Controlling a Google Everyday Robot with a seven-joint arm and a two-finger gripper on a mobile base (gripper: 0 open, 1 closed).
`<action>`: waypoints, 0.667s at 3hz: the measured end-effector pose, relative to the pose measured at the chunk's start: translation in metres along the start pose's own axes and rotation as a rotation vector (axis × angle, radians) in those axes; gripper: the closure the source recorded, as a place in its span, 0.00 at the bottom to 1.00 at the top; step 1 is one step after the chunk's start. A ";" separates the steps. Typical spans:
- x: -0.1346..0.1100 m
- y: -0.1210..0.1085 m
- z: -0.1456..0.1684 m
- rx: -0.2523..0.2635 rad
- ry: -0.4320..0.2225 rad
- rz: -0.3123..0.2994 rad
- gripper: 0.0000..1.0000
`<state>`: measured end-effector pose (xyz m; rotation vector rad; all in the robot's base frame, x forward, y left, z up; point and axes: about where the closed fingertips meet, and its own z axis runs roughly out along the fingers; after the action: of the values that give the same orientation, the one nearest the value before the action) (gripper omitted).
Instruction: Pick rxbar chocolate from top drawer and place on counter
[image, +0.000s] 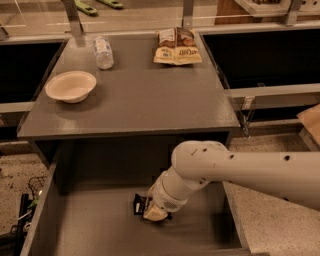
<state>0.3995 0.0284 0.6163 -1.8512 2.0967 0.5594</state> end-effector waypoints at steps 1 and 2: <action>-0.015 0.002 -0.016 -0.017 0.018 -0.025 1.00; -0.030 -0.001 -0.039 -0.017 0.046 -0.054 1.00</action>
Offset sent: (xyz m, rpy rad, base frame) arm 0.0130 0.0094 0.0797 -0.0712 -0.0136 0.0937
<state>0.4056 0.0362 0.6644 -1.9422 2.0694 0.5284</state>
